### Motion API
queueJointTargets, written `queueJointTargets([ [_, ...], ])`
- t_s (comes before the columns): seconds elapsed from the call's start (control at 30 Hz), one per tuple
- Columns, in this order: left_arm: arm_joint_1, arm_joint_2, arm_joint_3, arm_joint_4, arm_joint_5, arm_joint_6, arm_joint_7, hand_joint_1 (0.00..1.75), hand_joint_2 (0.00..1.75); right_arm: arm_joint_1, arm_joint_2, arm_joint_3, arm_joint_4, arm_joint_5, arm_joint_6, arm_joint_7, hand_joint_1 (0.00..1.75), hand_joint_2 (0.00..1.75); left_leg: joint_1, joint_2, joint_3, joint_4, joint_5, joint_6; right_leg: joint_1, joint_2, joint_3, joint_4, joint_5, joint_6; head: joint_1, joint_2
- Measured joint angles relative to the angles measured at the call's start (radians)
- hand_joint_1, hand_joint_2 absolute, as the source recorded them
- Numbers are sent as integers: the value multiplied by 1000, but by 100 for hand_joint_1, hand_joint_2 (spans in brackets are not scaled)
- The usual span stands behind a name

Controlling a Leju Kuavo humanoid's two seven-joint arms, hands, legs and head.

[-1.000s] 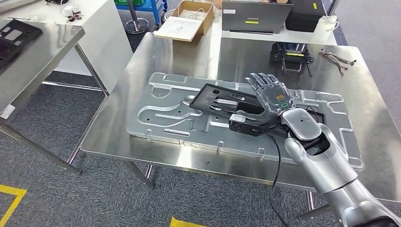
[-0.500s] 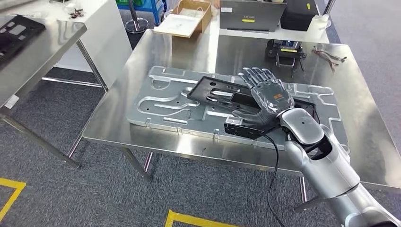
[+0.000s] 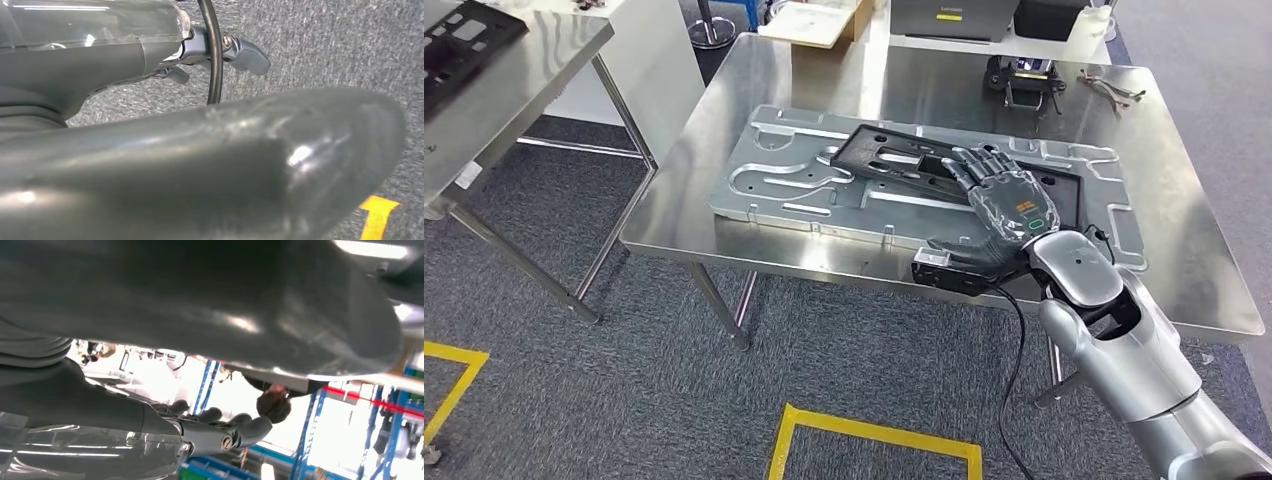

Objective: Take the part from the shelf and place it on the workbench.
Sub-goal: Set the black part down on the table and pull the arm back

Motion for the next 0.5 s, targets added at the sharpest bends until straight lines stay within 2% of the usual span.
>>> queueJointTargets([
  [0.07,2,0,0,0,0,0,0,0,0,1,0,0,-3,0,2,2,0,0,1,-1,-5,0,11,-12,-2,-3,-5,-13,11,-14,0,0],
  [0.1,3,0,0,0,0,0,1,0,0,3,0,0,-3,-1,1,2,0,0,2,-2,-11,8,0,-18,-4,-4,-12,-15,21,-20,0,0],
  [0.13,5,-1,-1,0,0,0,3,0,0,6,0,0,-3,-2,0,1,0,0,4,-3,-21,30,-29,-25,-7,-6,-21,-17,33,-27,0,0],
  [0.17,6,-1,-1,0,0,1,5,0,0,8,0,0,-3,-3,-1,0,0,0,8,-4,-34,70,-74,-32,-9,-8,-32,-18,44,-31,0,0],
  [0.23,6,-1,-1,0,0,2,10,0,0,16,0,0,-4,-6,-3,-1,0,0,16,-4,-59,182,-165,-44,-10,-9,-60,-18,67,-35,0,0],
  [0.27,6,-1,-2,0,0,3,13,0,0,23,-1,-1,-4,-8,-7,-1,0,0,20,-4,-61,229,-184,-49,-11,-9,-75,-17,79,-34,0,0],
  [0.3,6,-1,-3,0,0,4,14,0,0,31,-2,-2,-4,-10,-11,-1,0,0,25,-4,-52,253,-180,-53,-12,-9,-91,-17,91,-31,0,0],
  [0.33,6,-1,-4,0,0,5,15,0,0,40,-5,-5,-6,-12,-16,-2,0,0,29,-4,-27,247,-156,-57,-15,-8,-107,-16,103,-27,0,0],
  [0.37,5,-1,-5,0,0,8,15,0,0,49,-9,-8,-9,-15,-22,-2,0,0,33,-4,12,211,-129,-60,-17,-8,-122,-14,115,-21,0,0],
  [0.4,4,-1,-6,0,0,11,16,0,0,61,-15,-13,-14,-18,-29,-3,0,0,37,-5,65,151,-118,-63,-19,-8,-136,-12,126,-14,0,0],
  [0.43,3,-2,-5,0,0,15,17,0,0,74,-23,-22,-22,-22,-37,-3,0,0,36,-8,119,80,-121,-61,-20,-9,-146,-11,136,-6,0,0],
  [0.47,2,-2,-3,0,0,18,20,0,0,88,-30,-32,-28,-25,-46,-4,0,0,35,-11,156,24,-133,-56,-21,-11,-150,-11,146,3,0,0],
  [0.5,3,-2,-1,0,0,22,24,0,0,105,-36,-43,-33,-27,-54,-4,0,0,31,-14,177,-12,-146,-48,-20,-12,-152,-15,157,11,0,0],
])
